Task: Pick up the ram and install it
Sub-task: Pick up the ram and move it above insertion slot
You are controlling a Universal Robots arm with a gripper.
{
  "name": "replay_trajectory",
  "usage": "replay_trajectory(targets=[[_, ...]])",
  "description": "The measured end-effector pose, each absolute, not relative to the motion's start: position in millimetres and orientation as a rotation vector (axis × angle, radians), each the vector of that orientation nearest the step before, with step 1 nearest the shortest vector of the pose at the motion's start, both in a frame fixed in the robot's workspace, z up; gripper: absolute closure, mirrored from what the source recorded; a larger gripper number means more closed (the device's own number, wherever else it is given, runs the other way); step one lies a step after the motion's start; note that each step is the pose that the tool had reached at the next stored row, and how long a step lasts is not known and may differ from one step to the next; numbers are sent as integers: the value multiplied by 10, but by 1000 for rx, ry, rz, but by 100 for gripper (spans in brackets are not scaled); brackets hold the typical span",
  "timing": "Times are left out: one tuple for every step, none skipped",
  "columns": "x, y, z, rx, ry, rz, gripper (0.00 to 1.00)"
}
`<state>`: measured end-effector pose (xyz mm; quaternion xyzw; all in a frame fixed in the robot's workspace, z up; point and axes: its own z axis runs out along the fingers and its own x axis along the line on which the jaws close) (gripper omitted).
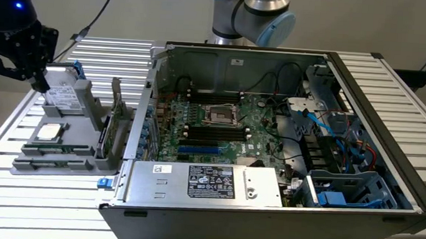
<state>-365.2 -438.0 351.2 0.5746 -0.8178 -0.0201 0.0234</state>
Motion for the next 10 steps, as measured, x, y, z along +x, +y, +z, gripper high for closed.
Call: replay_trajectory(targets=[[-3652,-4380,3510,1802,-2516,-64,90],[-3652,-4380,3507,1826,-2500,-67,90],[-3652,-4380,3504,1849,-2484,-69,90],[-3652,-4380,3502,1872,-2468,-72,90],[-3652,-4380,3499,1895,-2453,-75,90],[-3652,-4380,3495,1919,-2436,-78,90],[-3652,-4380,3493,1941,-2420,-82,90],[-3652,-4380,3491,1965,-2402,-85,90],[-3652,-4380,3489,1987,-2386,-89,90],[-3652,-4380,3486,2010,-2369,-92,90]])
